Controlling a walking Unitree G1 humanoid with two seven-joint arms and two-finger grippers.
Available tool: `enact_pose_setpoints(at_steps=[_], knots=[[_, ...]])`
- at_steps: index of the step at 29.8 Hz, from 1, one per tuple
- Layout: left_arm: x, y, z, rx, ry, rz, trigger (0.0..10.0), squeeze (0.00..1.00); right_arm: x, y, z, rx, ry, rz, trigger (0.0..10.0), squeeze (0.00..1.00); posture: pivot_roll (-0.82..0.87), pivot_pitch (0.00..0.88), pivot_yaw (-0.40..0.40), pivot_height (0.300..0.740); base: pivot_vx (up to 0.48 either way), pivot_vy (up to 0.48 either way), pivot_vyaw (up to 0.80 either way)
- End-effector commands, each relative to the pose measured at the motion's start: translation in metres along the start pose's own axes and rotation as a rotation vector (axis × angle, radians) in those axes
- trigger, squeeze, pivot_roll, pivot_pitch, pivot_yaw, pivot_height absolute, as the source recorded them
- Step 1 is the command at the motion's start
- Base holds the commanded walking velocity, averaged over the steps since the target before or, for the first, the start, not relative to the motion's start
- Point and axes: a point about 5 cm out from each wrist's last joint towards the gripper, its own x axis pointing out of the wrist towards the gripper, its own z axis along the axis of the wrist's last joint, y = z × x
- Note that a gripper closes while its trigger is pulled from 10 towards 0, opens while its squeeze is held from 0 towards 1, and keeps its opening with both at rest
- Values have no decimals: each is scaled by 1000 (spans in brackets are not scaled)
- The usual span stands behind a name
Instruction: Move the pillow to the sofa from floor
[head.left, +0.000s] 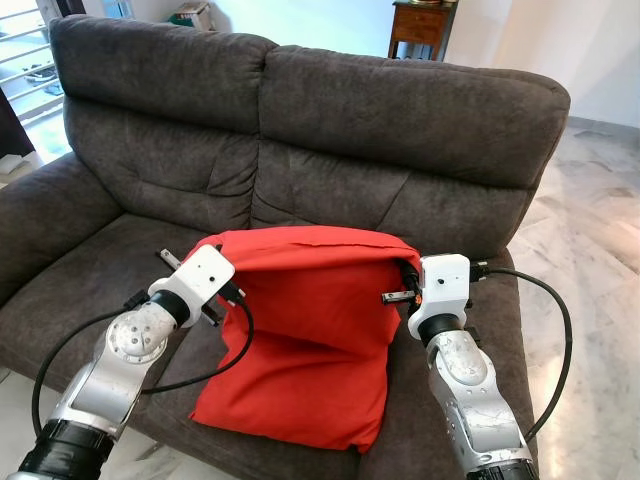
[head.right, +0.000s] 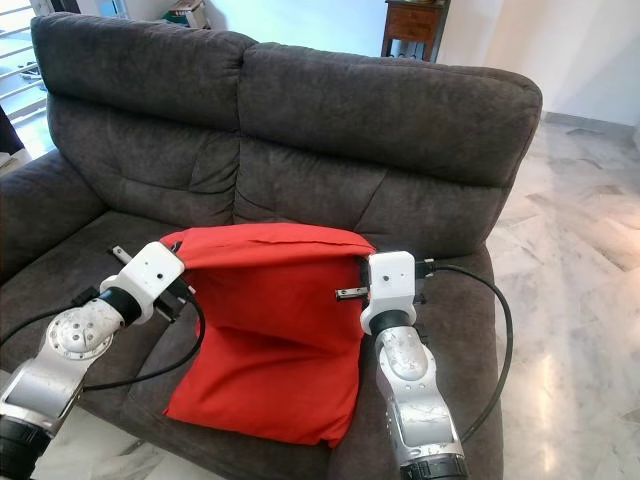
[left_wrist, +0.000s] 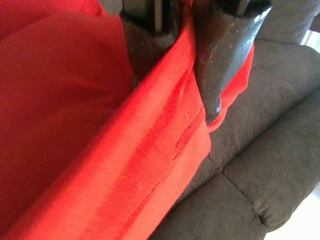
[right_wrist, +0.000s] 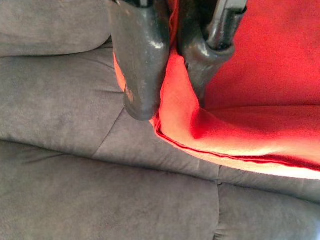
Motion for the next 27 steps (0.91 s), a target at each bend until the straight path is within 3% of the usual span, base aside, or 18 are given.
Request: enact_pose_setpoints(at_steps=[1, 3, 4, 5, 6, 7, 19, 25, 26, 27], knots=[[-10, 13, -19, -42, 97, 67, 10000, 0, -8, -36, -9, -2, 34, -167, 10000, 0, 31, 104, -1, 740, 0, 0, 0], [-14, 4, -23, -52, 107, 55, 10000, 0, -9, -36, -11, 4, 43, -168, 10000, 0, 33, 109, -2, 740, 0, 0, 0], [-16, 2, -24, -60, 108, 52, 10000, 800, -9, -35, -12, 7, 45, -165, 10000, 12, 34, 111, -3, 740, 0, 0, 0], [-16, 0, -25, -63, 109, 54, 10000, 800, -9, -34, -12, 8, 46, -161, 10000, 12, 34, 111, -3, 740, 0, 0, 0], [-18, -2, -26, -72, 112, 54, 10000, 1000, -9, -33, -13, 11, 47, -151, 10000, 867, 36, 111, -5, 740, 0, 0, 0], [-18, -4, -26, -76, 115, 51, 10000, 1000, -9, -32, -13, 14, 46, -145, 10000, 1000, 40, 112, -7, 740, 0, 0, 0], [-20, -2, -33, -61, 134, 49, 10000, 1000, -10, -33, -13, 5, 42, -165, 10000, 1000, 41, 108, -4, 740, 0, 0, 0], [-29, -12, -57, -122, 223, 56, 10000, 996, -20, -54, -37, 26, 122, -249, 10000, 980, 43, 103, -5, 740, 0, 0, 0], [-33, -16, -64, -146, 248, 50, 10000, 0, -23, -60, -44, 29, 144, -268, 10000, 635, 39, 102, -3, 740, 0, 0, 0], [-42, -24, -79, -180, 302, 46, 10000, 0, -32, -72, -61, 33, 202, -308, 10000, 0, 39, 102, -3, 740, 0, 0, 0]])
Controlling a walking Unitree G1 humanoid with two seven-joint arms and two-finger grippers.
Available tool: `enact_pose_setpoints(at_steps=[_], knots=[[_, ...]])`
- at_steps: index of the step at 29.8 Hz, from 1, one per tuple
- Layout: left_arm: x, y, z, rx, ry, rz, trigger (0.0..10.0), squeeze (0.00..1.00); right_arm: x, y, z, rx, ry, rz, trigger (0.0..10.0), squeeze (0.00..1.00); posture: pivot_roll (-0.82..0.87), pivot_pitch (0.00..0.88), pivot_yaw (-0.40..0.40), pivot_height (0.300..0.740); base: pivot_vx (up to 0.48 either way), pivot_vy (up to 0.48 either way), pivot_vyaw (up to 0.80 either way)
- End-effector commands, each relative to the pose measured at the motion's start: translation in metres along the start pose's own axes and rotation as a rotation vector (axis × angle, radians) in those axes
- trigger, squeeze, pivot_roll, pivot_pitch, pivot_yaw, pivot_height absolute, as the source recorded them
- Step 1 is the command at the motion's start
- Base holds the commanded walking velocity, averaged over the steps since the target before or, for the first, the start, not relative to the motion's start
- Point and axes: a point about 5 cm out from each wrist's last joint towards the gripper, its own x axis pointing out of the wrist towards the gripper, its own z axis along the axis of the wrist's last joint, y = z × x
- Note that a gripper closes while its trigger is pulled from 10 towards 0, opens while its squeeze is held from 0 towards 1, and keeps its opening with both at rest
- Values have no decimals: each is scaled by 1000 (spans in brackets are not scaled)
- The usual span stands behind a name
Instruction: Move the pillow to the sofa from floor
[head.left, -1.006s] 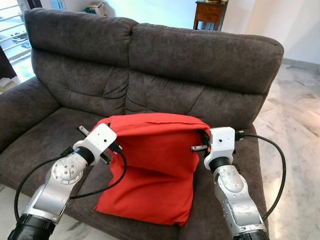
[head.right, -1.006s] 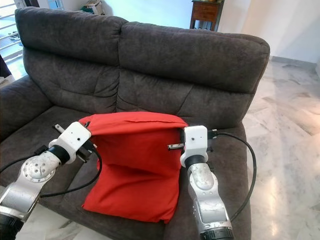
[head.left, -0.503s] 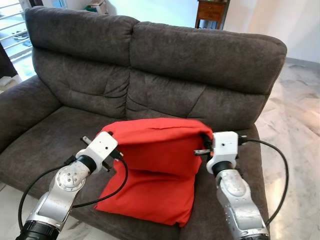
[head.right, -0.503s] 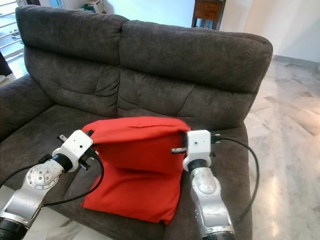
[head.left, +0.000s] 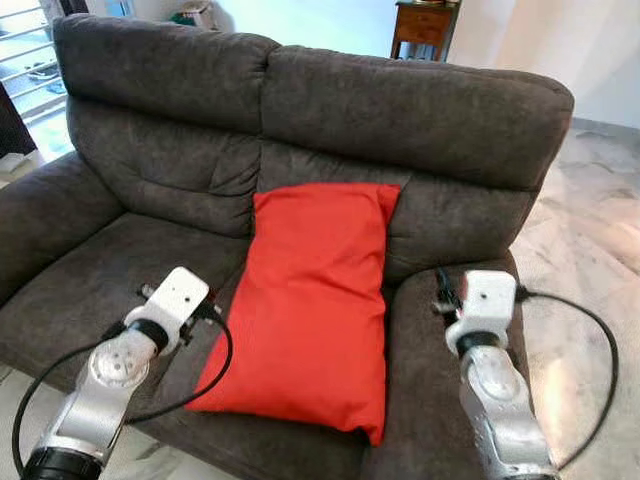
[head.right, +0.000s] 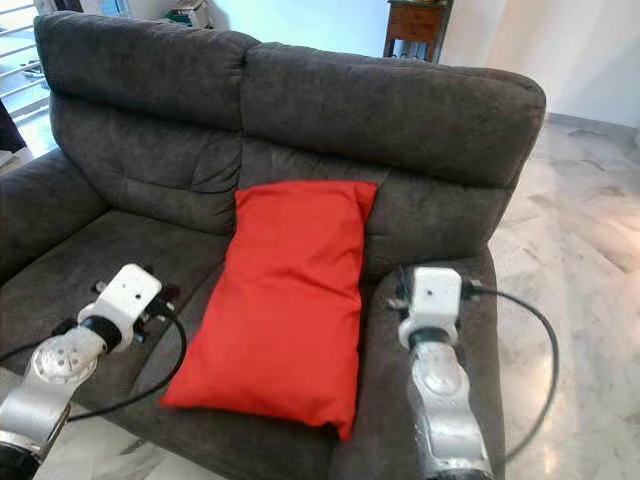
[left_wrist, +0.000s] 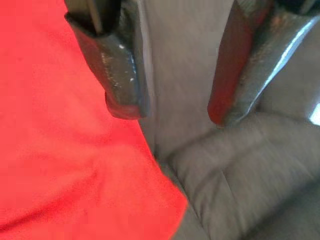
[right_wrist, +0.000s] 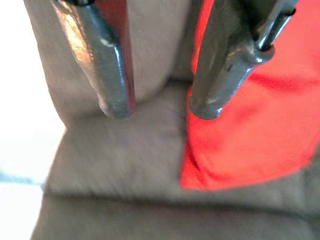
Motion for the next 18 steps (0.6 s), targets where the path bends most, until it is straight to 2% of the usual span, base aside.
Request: enact_pose_setpoints(at_steps=[1, 2, 3, 4, 5, 6, 7, 8, 13, 14, 18], knots=[[-11, -10, -33, -78, 108, -5, 10000, 0, -7, -28, -31, 5, 102, -89, 10000, 0, 39, 102, -3, 740, 0, 0, 0], [-15, -13, -42, -95, 138, -2, 10000, 0, -9, -36, -39, 6, 134, -110, 10000, 0, 39, 102, -3, 740, 0, 0, 0], [-24, -21, -62, -162, 208, 13, 10000, 0, -18, -54, -62, 11, 219, -177, 10000, 0, 41, 102, -1, 740, 0, 0, 0], [-24, -21, -62, -162, 208, 13, 10000, 0, -18, -54, -62, 11, 219, -177, 10000, 0, 41, 102, -1, 740, 0, 0, 0], [-28, -24, -69, -188, 235, 20, 10000, 0, -23, -62, -71, 14, 254, -207, 10000, 0, 41, 102, -1, 740, 0, 0, 0], [-41, -37, -92, -230, 322, 24, 10000, 0, -41, -85, -97, 24, 360, -299, 10000, 0, 47, 101, 0, 740, 0, 0, 0], [-41, -37, -92, -230, 322, 24, 10000, 0, -41, -85, -97, 24, 360, -299, 10000, 0, 47, 101, 0, 740, 0, 0, 0], [-47, -41, -100, -243, 355, 25, 10000, 0, -48, -93, -106, 32, 394, -332, 10000, 0, 46, 100, 1, 740, 0, 0, 0], [-79, -69, -141, -315, 541, 9, 10000, 0, -95, -130, -144, 21, 547, -512, 10000, 0, 36, 86, 15, 740, 0, 0, 0], [-79, -69, -141, -315, 541, 9, 10000, 0, -95, -130, -144, 21, 547, -512, 10000, 0, 36, 86, 15, 740, 0, 0, 0], [-94, -82, -156, -305, 607, -20, 10000, 0, -123, -140, -163, 21, 645, -590, 10000, 0, 27, 72, 28, 740, 0, 0, 0]])
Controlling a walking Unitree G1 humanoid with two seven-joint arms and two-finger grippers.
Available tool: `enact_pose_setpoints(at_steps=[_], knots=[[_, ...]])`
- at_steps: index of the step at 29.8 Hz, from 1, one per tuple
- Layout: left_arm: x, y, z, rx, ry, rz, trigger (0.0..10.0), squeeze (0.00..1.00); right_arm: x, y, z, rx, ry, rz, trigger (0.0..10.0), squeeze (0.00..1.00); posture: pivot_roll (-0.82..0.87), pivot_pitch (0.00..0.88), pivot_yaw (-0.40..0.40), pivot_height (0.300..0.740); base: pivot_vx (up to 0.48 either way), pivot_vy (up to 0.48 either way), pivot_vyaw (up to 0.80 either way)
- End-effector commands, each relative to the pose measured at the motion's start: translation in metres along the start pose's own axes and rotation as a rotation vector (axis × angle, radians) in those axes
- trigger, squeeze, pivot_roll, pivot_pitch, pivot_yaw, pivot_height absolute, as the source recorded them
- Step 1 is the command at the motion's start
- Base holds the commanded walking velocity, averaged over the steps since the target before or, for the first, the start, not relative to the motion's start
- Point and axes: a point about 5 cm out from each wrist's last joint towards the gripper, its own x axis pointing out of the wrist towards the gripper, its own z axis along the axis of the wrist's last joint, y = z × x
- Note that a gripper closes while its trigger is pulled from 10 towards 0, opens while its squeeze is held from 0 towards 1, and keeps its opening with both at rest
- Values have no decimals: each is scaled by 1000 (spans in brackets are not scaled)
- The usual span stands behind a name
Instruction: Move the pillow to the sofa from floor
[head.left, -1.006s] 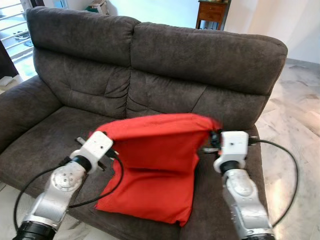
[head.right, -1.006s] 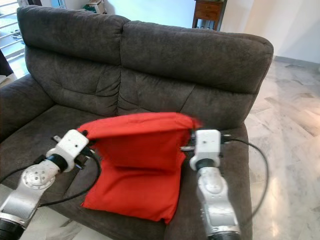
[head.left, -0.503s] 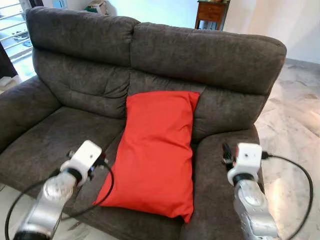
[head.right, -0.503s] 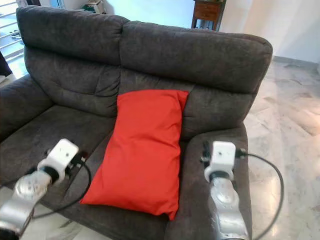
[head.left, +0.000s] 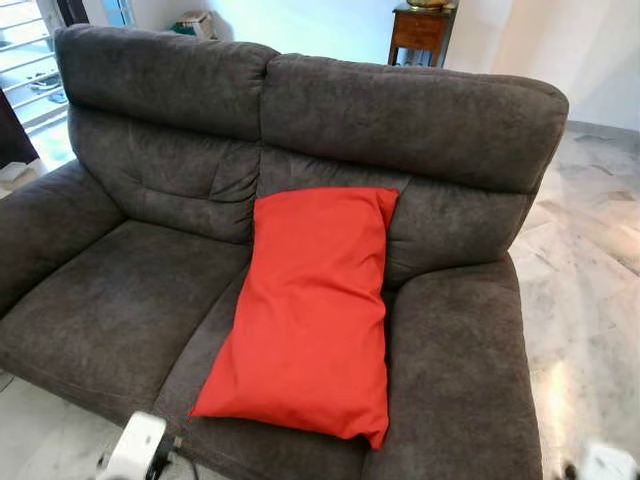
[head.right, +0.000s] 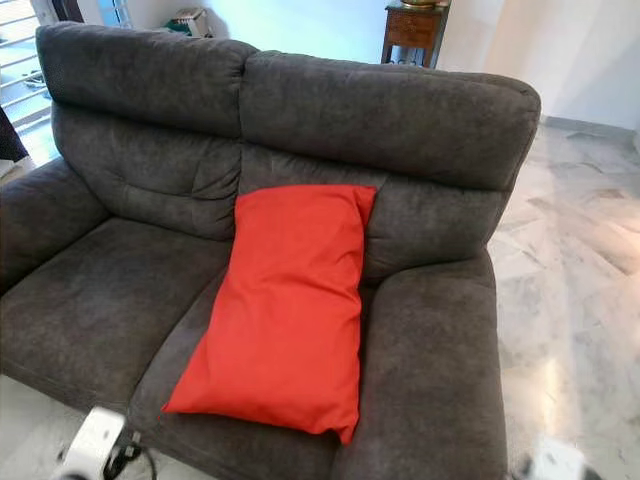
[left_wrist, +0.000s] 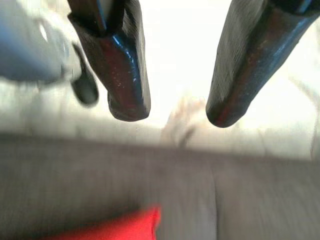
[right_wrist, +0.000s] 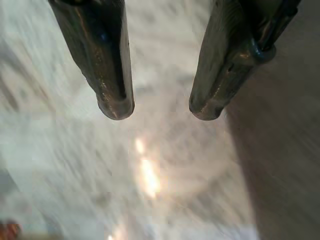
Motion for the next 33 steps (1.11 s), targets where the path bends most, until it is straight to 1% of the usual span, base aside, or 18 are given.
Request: enact_pose_setpoints(at_steps=[1, 2, 3, 7, 11, 12, 16, 17, 20, 22, 23, 25, 29, 33], knots=[[0, -2, -5, 18, 7, -1, 10000, 0, -3, 0, -12, -9, 37, -6, 10000, 0, 30, 64, 35, 740, 0, 0, 0], [0, -4, -7, 28, 14, -6, 10000, 0, -4, 1, -17, -18, 55, -4, 10000, 0, 30, 61, 37, 740, 0, 0, 0], [0, -8, -14, 38, 45, -15, 10000, 0, -10, 7, -34, -70, 101, 27, 10000, 0, 28, 36, 42, 740, 0, 0, 0], [2, -14, -19, 49, 68, -31, 10000, 0, -17, 13, -50, -141, 136, 56, 10000, 0, 24, 11, 45, 740, 0, 0, 0], [4, -17, -22, 70, 99, -44, 10000, 0, -25, 8, -71, -85, 223, 13, 10000, 0, 23, 0, 60, 740, 0, 0, 0], [4, -19, -24, 72, 118, -54, 10000, 0, -31, 9, -83, -94, 271, 19, 10000, 0, 24, 0, 59, 740, 0, 0, 0], [3, -24, -31, 92, 156, -70, 10000, 0, -37, 13, -93, -106, 306, 34, 10000, 0, 20, 0, 62, 740, 0, 0, 0], [3, -24, -33, 98, 164, -70, 10000, 0, -39, 14, -95, -109, 313, 38, 10000, 0, 16, 0, 63, 740, 0, 0, 0], [2, -26, -37, 80, 183, -68, 10000, 0, -40, 19, -95, -115, 313, 61, 10000, 0, 14, 0, 64, 740, 0, 0, 0], [2, -33, -36, 68, 177, -90, 10000, 0, -38, 31, -89, -161, 287, 137, 10000, 0, 11, 0, 60, 740, 0, 0, 0], [2, -34, -36, 63, 174, -91, 10000, 0, -38, 33, -88, -169, 280, 153, 10000, 0, 12, 0, 58, 740, 0, 0, 0], [3, -35, -35, 53, 175, -85, 10000, 0, -36, 39, -83, -153, 268, 172, 10000, 0, 22, 0, 54, 740, 0, 0, 0], [4, -35, -34, 27, 171, -83, 10000, 0, -35, 42, -79, -144, 258, 190, 10000, 0, 36, 0, 39, 740, 0, 0, 0], [4, -38, -34, 22, 168, -98, 10000, 0, -34, 43, -78, -152, 256, 200, 10000, 0, 33, 0, 38, 740, 0, 0, 0]])
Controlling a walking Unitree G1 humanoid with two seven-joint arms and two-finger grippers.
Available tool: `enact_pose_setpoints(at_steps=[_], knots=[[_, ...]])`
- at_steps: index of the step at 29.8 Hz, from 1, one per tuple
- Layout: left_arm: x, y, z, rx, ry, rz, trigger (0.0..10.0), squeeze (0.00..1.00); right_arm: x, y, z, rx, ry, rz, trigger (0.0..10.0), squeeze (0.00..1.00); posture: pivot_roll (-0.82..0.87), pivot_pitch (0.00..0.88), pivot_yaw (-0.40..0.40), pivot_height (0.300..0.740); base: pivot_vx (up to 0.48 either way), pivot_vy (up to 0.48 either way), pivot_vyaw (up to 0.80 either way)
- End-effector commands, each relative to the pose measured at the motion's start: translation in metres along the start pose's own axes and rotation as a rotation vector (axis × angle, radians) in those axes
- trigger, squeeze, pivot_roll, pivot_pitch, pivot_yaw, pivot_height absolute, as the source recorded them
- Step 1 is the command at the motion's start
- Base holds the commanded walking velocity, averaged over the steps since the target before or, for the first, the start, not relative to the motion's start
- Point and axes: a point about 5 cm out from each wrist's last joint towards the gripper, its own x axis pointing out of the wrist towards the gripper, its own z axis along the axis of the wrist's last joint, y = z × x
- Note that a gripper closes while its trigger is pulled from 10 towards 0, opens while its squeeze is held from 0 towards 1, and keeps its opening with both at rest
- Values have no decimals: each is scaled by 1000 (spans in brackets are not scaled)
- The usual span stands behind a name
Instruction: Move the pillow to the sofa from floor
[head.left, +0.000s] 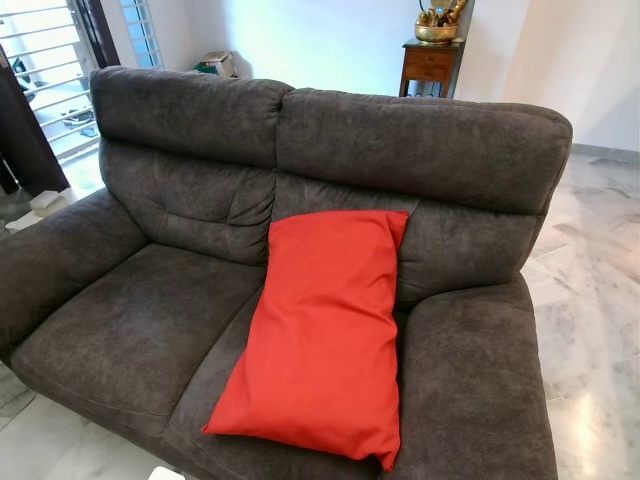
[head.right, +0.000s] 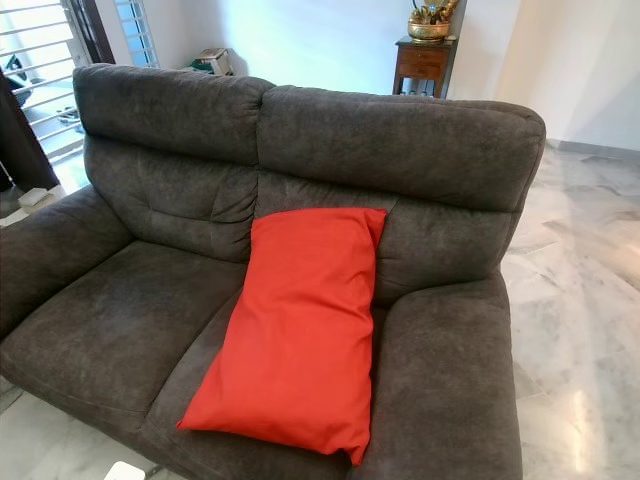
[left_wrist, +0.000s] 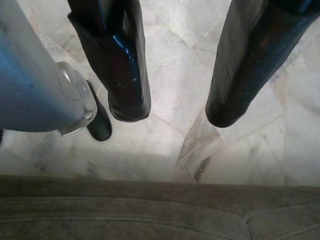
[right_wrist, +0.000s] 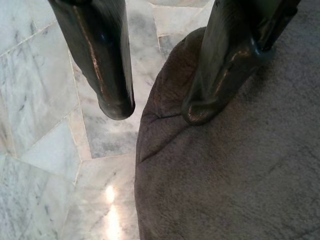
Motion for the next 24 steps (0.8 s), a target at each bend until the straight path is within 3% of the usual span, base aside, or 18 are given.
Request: enact_pose_setpoints(at_steps=[1, 24], knots=[[0, -3, -2, -21, 7, -5, 10000, 0, -1, 16, 2, -16, -4, 72, 10000, 0, 22, 0, 41, 740, 0, 0, 0], [-4, -3, -16, -6, 54, -16, 10000, 0, -3, 18, -5, -30, 15, 94, 10000, 0, 13, 0, 46, 740, 0, 0, 0]])
